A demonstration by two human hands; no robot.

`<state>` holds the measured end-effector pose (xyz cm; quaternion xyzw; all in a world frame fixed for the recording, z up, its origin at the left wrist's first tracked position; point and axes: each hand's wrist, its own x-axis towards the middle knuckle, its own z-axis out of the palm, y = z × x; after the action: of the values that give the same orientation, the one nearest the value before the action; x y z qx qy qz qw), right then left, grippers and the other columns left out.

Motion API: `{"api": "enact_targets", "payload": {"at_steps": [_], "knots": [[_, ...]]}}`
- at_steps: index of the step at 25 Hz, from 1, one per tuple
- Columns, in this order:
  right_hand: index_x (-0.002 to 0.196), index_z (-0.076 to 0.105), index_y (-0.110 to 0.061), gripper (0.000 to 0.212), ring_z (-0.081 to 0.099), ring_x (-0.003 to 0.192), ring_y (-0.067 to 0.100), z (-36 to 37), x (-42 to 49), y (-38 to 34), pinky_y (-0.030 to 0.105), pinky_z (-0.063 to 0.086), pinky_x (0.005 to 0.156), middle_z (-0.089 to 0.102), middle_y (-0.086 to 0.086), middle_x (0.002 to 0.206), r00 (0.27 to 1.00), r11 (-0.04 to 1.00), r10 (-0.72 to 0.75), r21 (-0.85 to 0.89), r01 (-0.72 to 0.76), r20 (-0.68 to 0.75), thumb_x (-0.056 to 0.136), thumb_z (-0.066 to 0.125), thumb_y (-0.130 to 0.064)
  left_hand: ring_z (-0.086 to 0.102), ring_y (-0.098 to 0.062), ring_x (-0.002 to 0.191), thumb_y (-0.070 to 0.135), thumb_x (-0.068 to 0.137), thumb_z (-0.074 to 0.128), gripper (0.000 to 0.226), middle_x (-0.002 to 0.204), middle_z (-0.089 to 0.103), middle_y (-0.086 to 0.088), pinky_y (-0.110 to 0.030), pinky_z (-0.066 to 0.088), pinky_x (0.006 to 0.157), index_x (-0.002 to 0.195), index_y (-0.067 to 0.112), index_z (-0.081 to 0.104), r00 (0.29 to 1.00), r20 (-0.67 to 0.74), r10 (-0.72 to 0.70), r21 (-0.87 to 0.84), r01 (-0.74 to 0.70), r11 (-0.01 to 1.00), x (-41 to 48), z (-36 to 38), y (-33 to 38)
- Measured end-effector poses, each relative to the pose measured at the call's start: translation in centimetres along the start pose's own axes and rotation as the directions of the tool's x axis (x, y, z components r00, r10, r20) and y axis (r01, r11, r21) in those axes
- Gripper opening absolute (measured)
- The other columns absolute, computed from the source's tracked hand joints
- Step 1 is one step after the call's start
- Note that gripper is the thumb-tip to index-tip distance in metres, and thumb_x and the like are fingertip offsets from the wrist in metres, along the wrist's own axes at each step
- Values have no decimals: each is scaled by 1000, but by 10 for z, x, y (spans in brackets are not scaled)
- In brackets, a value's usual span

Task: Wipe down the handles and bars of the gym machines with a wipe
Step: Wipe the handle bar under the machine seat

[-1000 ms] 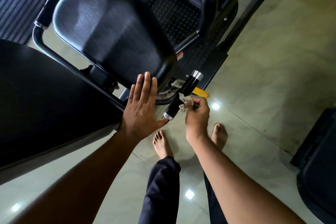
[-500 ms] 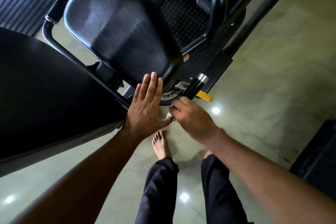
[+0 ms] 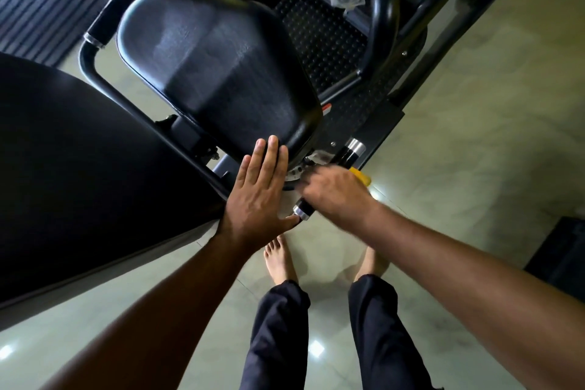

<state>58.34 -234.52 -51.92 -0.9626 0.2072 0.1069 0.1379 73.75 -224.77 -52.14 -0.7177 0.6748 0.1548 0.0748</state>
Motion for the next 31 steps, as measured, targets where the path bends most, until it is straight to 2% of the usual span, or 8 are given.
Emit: {"api": "enact_targets", "payload": {"at_steps": [3, 8, 13, 15, 17, 20, 26, 31], "knots": [[83, 61, -16, 13, 52, 72, 19, -6, 4, 31, 31, 42, 63, 57, 5, 79, 972, 974, 224, 2, -225, -73, 83, 67, -4, -16, -27, 148, 79, 73, 50, 121, 161, -17, -11, -44, 3, 122, 154, 10, -9, 1000, 4, -4, 17, 4, 1000, 1, 0, 0], [80, 62, -13, 18, 56, 74, 23, -1, 0, 42, 32, 44, 62, 60, 7, 80, 980, 992, 117, -23, -122, -164, 76, 64, 4, -18, -27, 148, 80, 72, 48, 123, 160, -20, -10, -44, 2, 121, 153, 10, -13, 1000, 12, -9, 28, 9, 1000, 1, -1, 2], [108, 68, -6, 25, 56, 99, 25, 31, -22, 63, 29, 48, 88, 64, 10, 109, 779, 916, 397, 266, -301, -485, 88, 56, 3, -19, -28, 148, 80, 74, 50, 124, 160, -20, -12, -45, 3, 122, 153, 9, -13, 1000, 20, -8, 44, 8, 999, 1, -2, 3], [109, 67, -8, 25, 60, 98, 20, 53, -24, 41, 30, 51, 90, 66, 8, 107, 482, 578, 787, 734, -357, -385, 89, 57, 2, -19, -28, 148, 81, 74, 48, 122, 160, -19, -12, -45, 4, 122, 154, 8, -11, 1000, 25, -9, 45, 8, 999, 1, -2, 3], [104, 64, -12, 15, 62, 87, 16, 63, -18, 17, 39, 55, 82, 67, 4, 97, 271, -70, 958, 993, -97, 94, 95, 55, -4, -18, -28, 148, 81, 74, 44, 120, 160, -19, -12, -45, 3, 122, 154, 8, -8, 1000, 23, -12, 43, 11, 999, 1, -2, 3], [101, 62, -14, 17, 66, 80, 14, 60, -3, 4, 28, 54, 73, 69, 3, 91, 412, -704, 704, 643, 301, 578, 100, 48, -3, -20, -27, 147, 82, 72, 39, 120, 160, -21, -11, -44, 0, 122, 154, 8, -8, 1000, 27, -14, 37, 13, 999, 1, -2, 3], [81, 49, -16, 36, 53, 65, 13, 54, -7, -31, 28, 46, 67, 56, -1, 67, 486, -746, 623, 653, 131, 613, 92, 33, 14, -18, -28, 148, 81, 72, 42, 121, 161, -18, -12, -47, 5, 122, 154, 9, -10, 1000, 27, -9, 27, 9, 1000, 0, -3, 2], [91, 53, -13, 21, 61, 71, 16, 48, 3, -17, 29, 53, 71, 64, 5, 78, 429, -733, 678, 589, 341, 596, 98, 41, 4, -18, -29, 148, 81, 73, 43, 121, 161, -18, -13, -47, 5, 122, 154, 7, -9, 1000, 25, -6, 31, 5, 1000, 0, -2, 3]]}}
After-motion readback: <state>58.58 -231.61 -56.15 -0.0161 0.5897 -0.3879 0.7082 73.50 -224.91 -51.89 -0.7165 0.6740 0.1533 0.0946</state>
